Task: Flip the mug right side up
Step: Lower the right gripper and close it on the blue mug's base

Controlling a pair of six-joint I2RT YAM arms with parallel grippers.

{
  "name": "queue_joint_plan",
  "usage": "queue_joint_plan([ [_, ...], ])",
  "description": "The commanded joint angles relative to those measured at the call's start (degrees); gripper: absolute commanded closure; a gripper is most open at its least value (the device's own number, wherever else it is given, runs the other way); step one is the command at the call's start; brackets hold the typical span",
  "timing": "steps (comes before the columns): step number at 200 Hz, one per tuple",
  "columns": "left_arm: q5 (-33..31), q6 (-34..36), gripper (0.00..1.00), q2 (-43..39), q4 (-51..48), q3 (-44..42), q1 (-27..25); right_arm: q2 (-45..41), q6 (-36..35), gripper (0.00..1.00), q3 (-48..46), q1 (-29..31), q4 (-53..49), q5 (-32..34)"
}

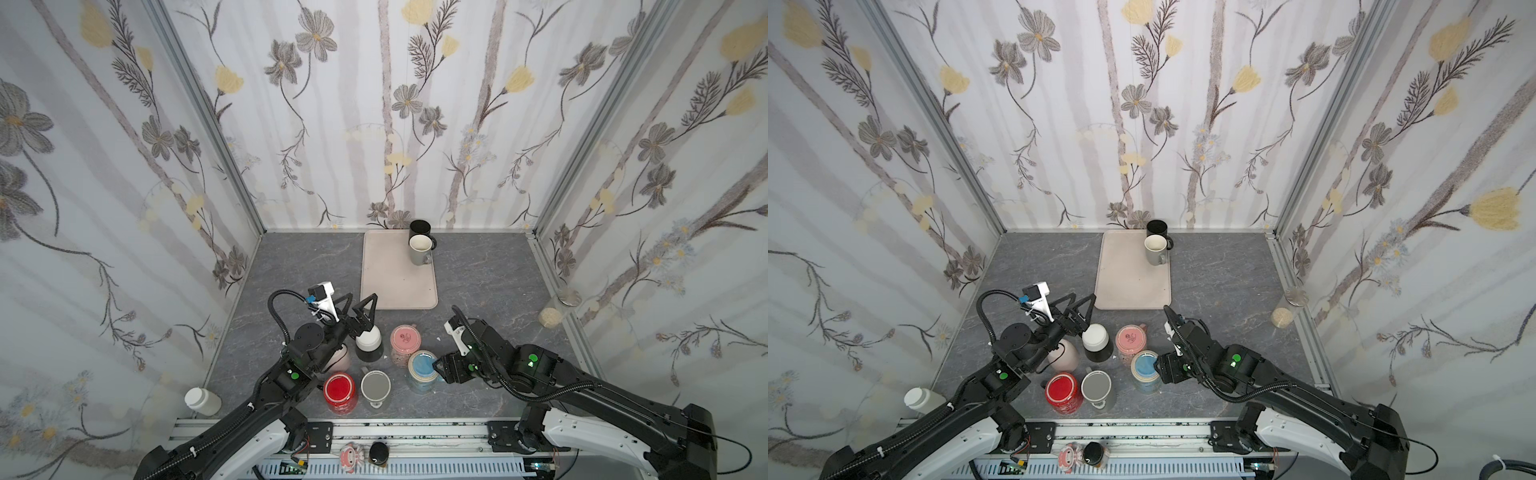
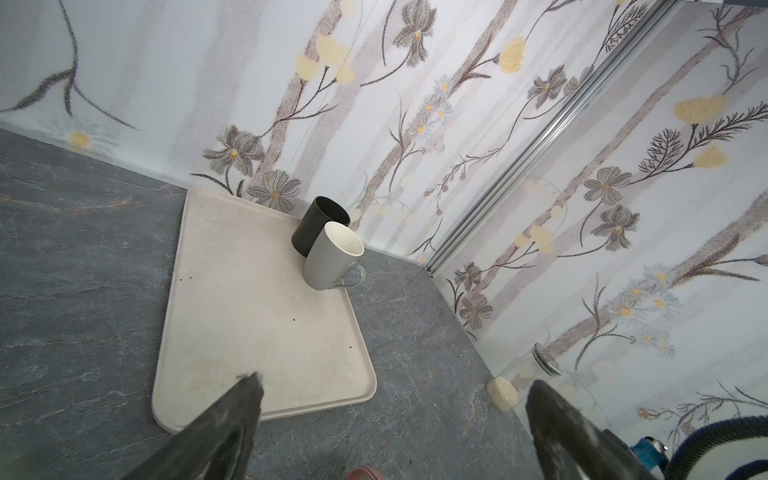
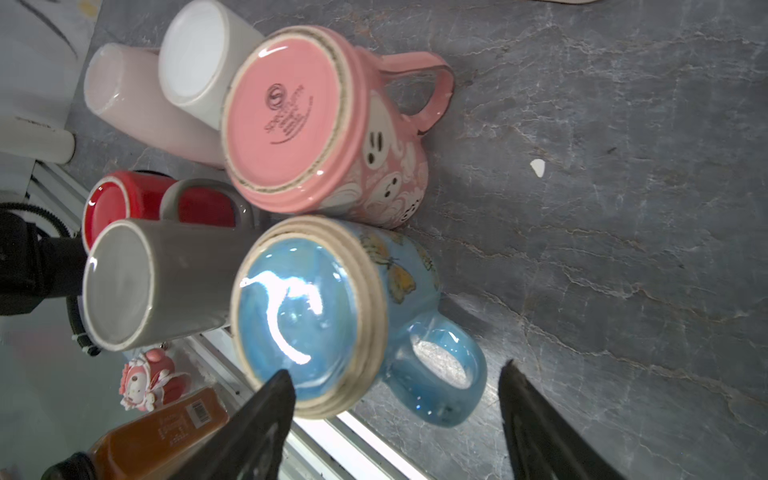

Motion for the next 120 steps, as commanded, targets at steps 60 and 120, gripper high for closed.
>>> queue_joint_plan([
  [60, 0.6, -1.4, 0.00, 0.0, 1.7, 1.0, 0.1, 1.4, 2.9, 0.68, -5.4, -7.8, 2.4, 1.2],
  [120, 0.2, -1.3, 0.00, 0.5, 2.0, 0.7, 0.1, 0.2, 7.6, 0.72, -6.6, 1.2, -1.1, 0.6],
])
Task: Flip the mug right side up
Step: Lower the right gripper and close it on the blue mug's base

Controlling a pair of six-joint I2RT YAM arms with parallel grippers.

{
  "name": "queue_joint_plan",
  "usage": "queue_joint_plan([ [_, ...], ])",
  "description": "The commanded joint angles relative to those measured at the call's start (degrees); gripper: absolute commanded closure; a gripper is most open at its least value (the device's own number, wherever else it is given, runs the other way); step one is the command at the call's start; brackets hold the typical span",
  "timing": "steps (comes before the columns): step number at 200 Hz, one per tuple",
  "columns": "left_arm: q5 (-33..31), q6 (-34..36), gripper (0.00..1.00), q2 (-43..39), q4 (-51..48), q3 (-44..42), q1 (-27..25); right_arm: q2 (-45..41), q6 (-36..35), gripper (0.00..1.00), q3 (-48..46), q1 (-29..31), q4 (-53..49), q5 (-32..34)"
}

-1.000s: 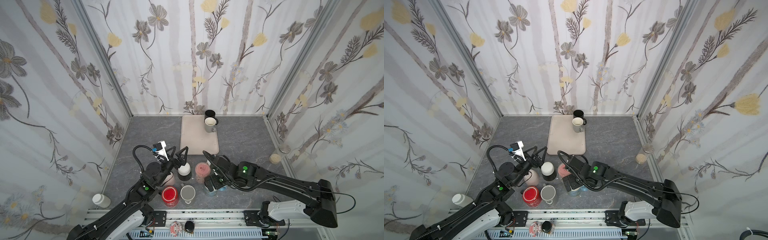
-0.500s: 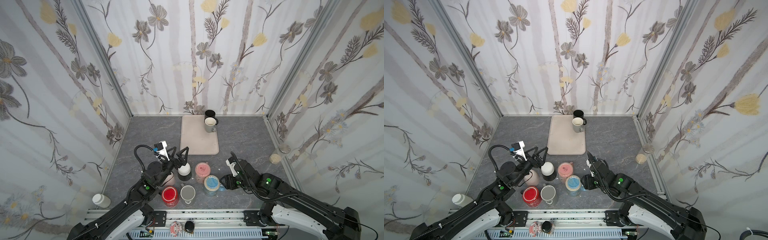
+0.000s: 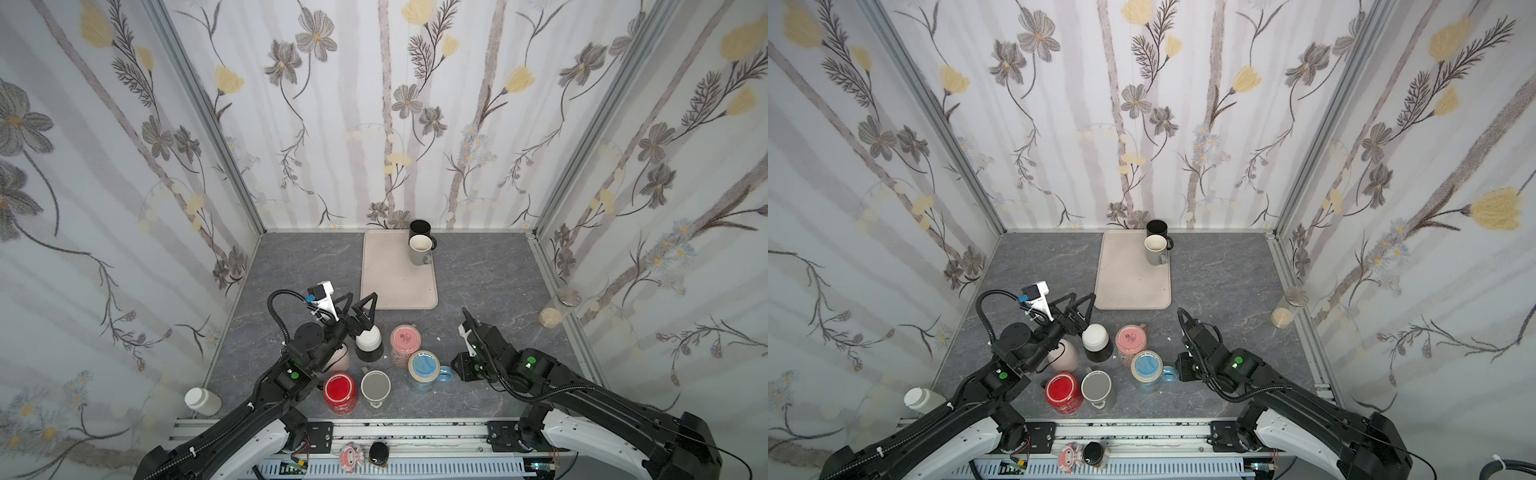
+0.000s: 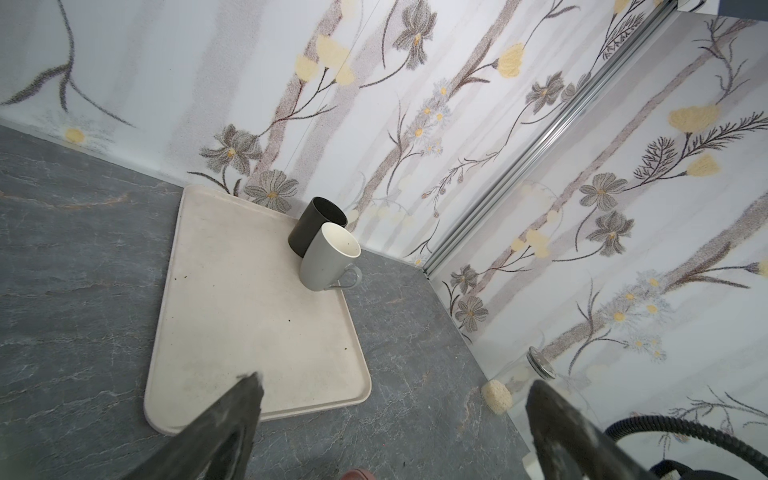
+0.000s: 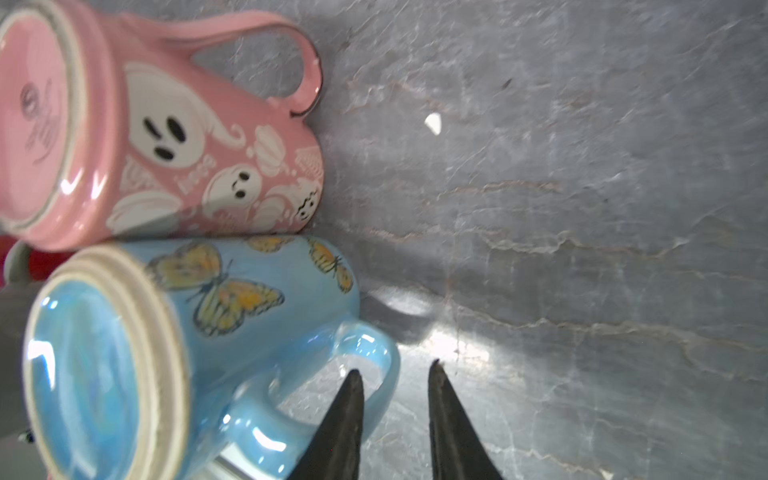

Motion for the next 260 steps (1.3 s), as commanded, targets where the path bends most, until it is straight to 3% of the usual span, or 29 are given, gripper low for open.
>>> queue_joint_plan([
  [1, 0.1, -0.3, 0.00, 0.5, 2.0, 0.3, 0.1, 0.4, 3.5, 0.72, -0.3, 4.5, -1.5, 0.0],
  [59, 0.2, -0.2, 0.00, 0.6, 1.7, 0.3, 0.1, 3.6, 8.8, 0.69, 3.4, 15.7, -6.4, 4.1],
  [103, -1.1, 0.7, 0.00, -1.0, 0.6, -0.1, 0.1, 2.8, 7.9, 0.43, 12.9, 25.1, -14.7, 17.9],
  [127, -1.1, 0.7, 0.00, -1.0, 0.7, 0.0, 0.2, 6.0, 3.4, 0.36, 12.8, 26.8, -9.1, 13.5],
  [190, -0.7, 1.4, 0.00, -1.0, -0.7, 1.0, 0.2, 14.1, -3.1, 0.44, 13.8, 27.1, -7.9, 12.8],
  [260, -0.7, 1.0, 0.00, -1.5, -1.5, 1.1, 0.1, 19.7, -8.2, 0.56, 14.2, 23.3, -4.9, 10.8],
])
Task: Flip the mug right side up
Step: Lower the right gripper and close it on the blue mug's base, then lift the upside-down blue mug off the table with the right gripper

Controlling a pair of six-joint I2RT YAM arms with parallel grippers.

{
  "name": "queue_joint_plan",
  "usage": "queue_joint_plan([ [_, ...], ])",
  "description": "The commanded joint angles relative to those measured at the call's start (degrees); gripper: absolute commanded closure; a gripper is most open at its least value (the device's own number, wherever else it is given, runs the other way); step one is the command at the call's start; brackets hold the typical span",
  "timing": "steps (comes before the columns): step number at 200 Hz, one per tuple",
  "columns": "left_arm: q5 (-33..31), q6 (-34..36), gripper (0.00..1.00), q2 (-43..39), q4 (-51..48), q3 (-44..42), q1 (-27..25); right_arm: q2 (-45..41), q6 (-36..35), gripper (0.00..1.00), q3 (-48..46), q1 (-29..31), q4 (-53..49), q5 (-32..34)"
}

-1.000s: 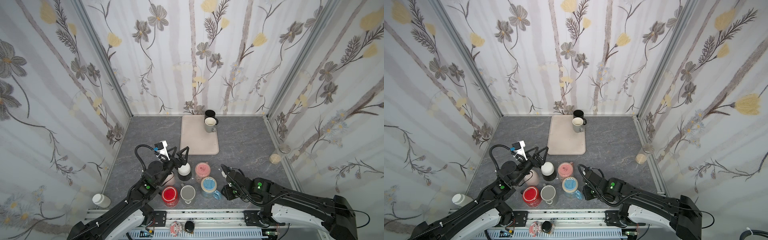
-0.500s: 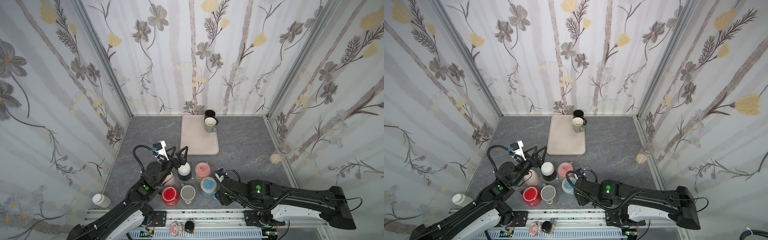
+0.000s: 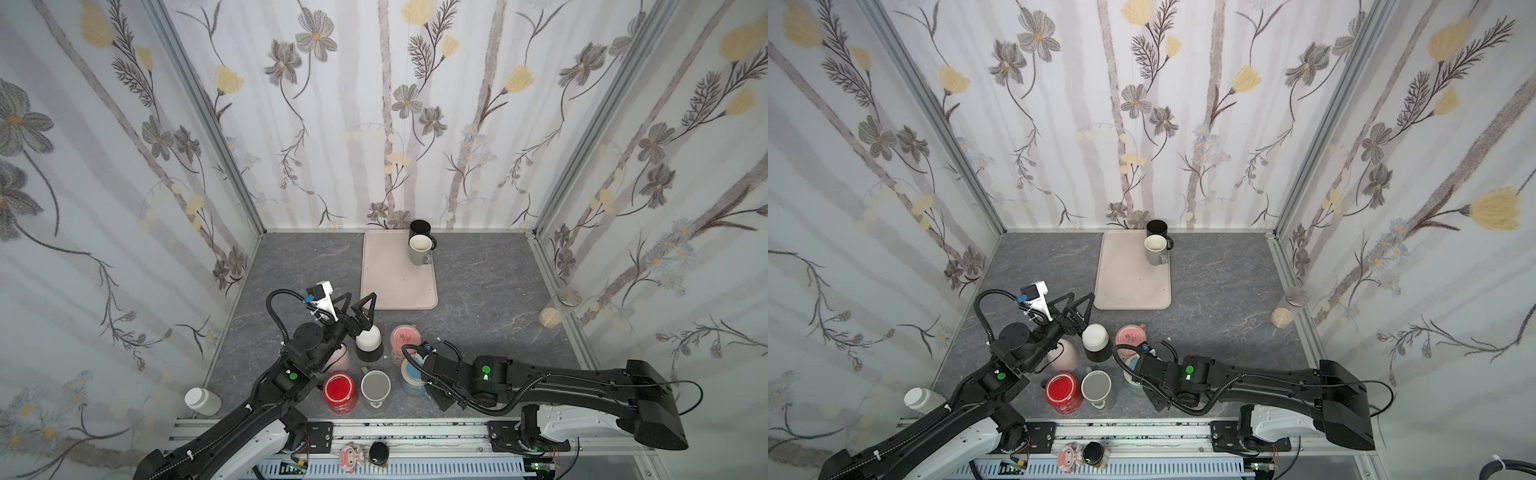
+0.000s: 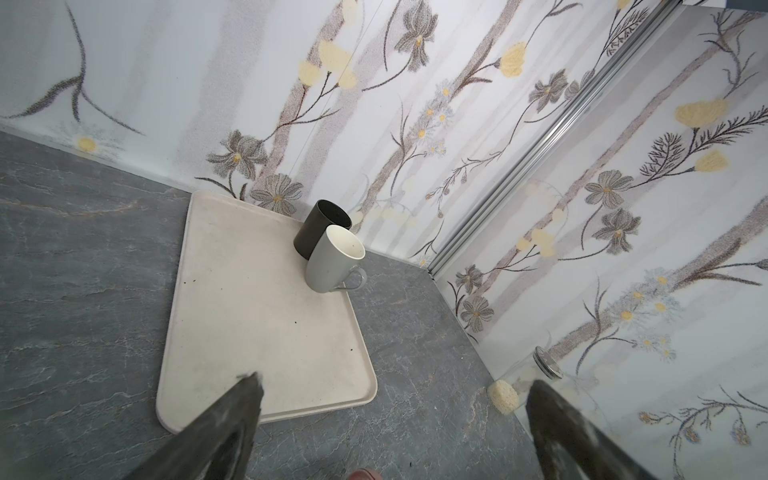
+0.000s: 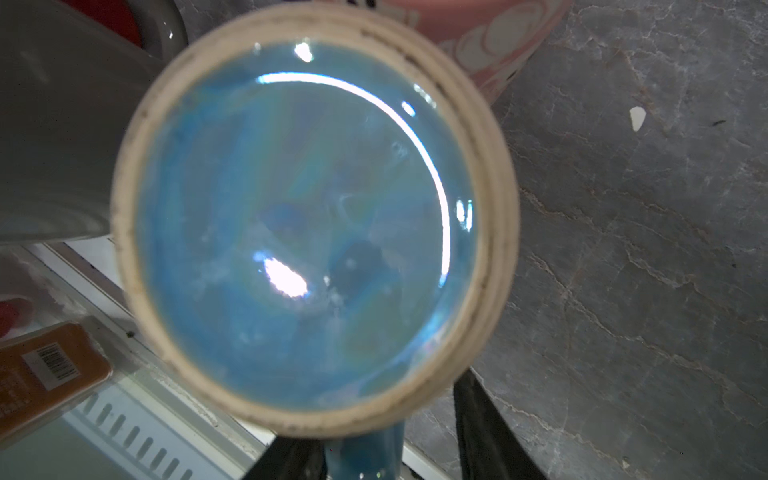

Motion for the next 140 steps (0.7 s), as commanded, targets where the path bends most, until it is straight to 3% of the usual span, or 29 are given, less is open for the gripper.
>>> queue_joint_plan([
  [1, -0.3, -0.1, 0.00, -0.3, 0.3, 0.6, 0.1, 0.4, -2.1, 0.56, 0.3, -0.9, 1.5, -0.4],
  [60, -0.1, -0.4, 0.00, 0.8, 0.9, 0.6, 0.1, 1.7, -3.0, 0.68, -0.5, -1.2, 2.2, -1.3],
  [92, 0.4, -0.6, 0.00, 1.1, 1.2, 0.6, 0.1, 1.3, -2.7, 0.85, -1.1, -1.2, 1.8, -2.0],
  [110, 1.1, -0.7, 0.00, 1.4, 1.4, 0.7, 0.1, 0.6, -1.6, 1.00, -1.1, -1.0, 0.9, -1.7],
  [140, 2.1, -0.7, 0.00, 2.0, 2.2, 0.9, 0.1, -3.9, 2.7, 1.00, -3.8, -0.4, -1.0, 0.3],
])
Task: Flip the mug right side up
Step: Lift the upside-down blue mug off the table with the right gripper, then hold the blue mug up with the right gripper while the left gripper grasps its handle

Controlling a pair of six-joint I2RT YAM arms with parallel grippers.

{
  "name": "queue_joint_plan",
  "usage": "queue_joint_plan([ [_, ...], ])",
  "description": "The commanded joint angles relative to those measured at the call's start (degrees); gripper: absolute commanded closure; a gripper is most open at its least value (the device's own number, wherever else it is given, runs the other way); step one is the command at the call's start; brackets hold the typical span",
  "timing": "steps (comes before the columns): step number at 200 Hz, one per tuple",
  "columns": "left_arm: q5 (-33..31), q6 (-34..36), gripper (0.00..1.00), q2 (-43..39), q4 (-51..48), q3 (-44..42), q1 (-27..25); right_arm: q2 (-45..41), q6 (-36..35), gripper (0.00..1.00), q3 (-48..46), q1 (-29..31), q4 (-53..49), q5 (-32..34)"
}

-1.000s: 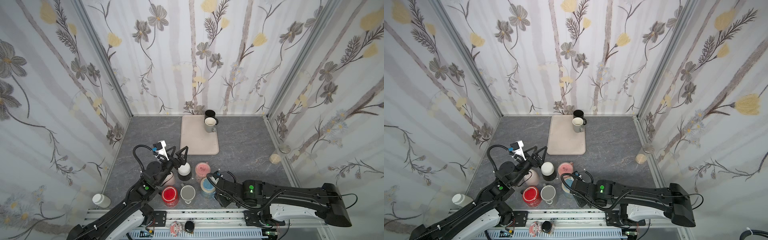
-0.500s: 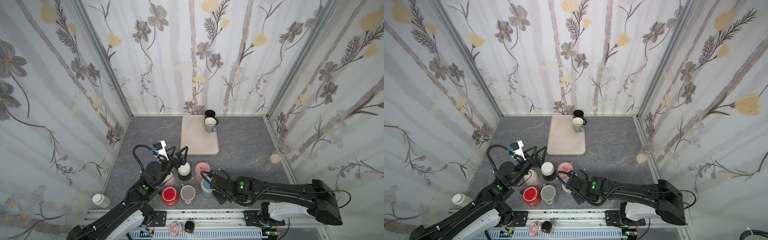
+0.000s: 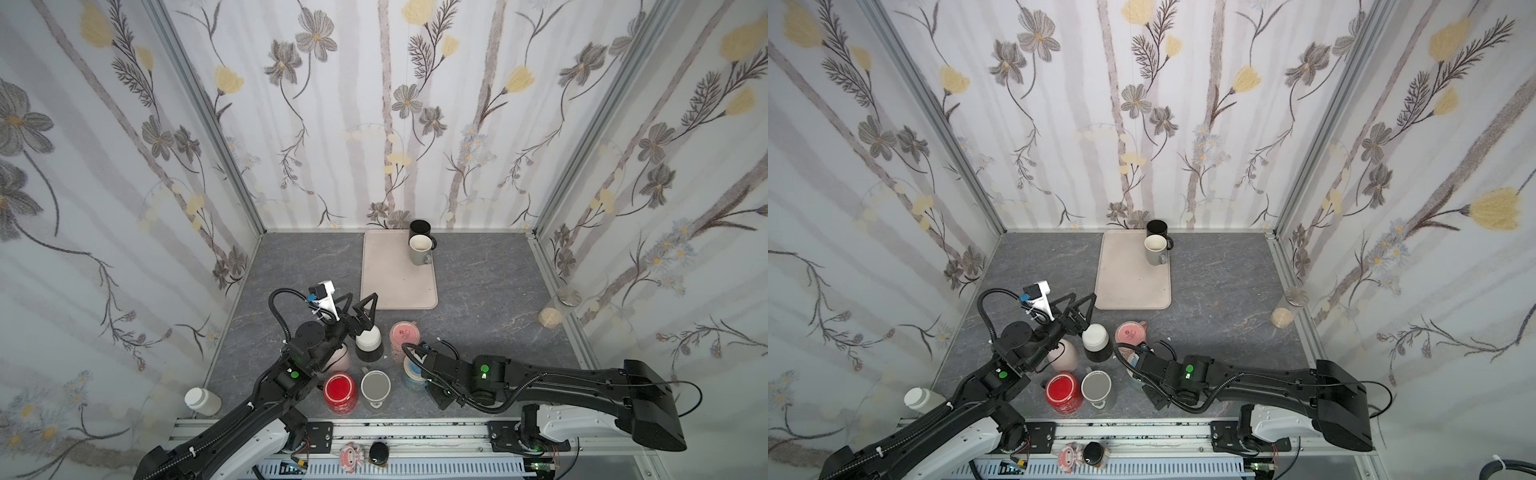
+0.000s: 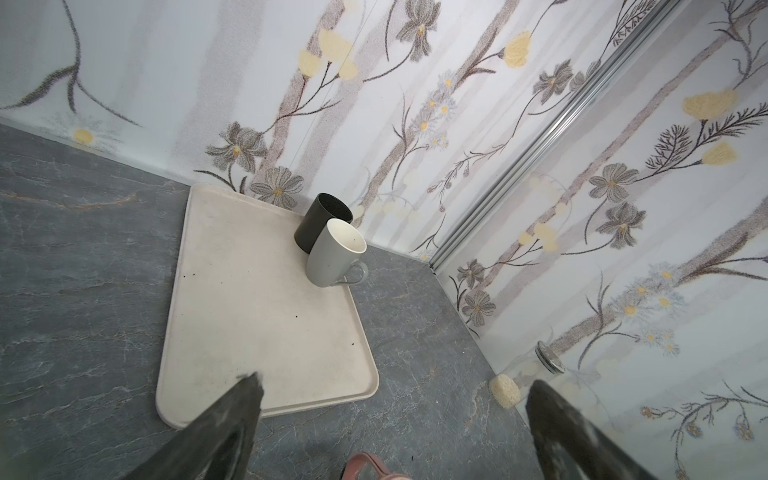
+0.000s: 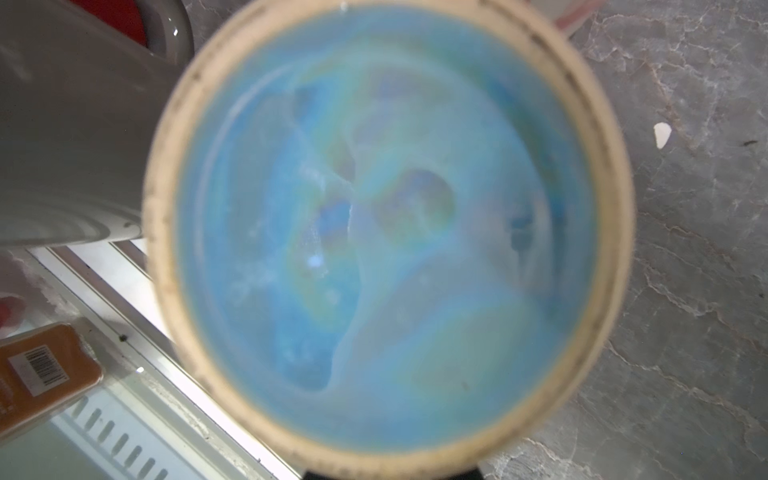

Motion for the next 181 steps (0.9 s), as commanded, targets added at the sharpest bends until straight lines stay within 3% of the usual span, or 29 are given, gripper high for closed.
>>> queue_joint_plan([
  [1, 1.2, -0.6, 0.00, 0.5, 2.2, 0.8, 0.0, -3.4, 4.6, 1.00, -1.2, 0.4, -4.3, 1.6],
  [61, 3.6, -1.1, 0.00, 3.9, 4.9, 2.5, 0.0, -16.2, 12.5, 1.00, 3.1, -0.3, -9.6, 12.1],
  [93, 6.1, -2.2, 0.00, 6.0, 6.0, 4.0, 0.1, -18.4, 5.3, 1.00, 8.9, -7.7, -4.8, 14.0],
  [141, 15.0, -3.6, 0.00, 8.3, 8.1, 7.8, 0.1, -15.9, -8.8, 1.00, 12.1, -20.7, 22.9, 7.2],
  [181, 23.8, -5.2, 0.00, 9.5, 15.4, 8.3, 0.3, -12.3, -10.5, 1.00, 8.2, -26.1, 52.0, -4.1],
])
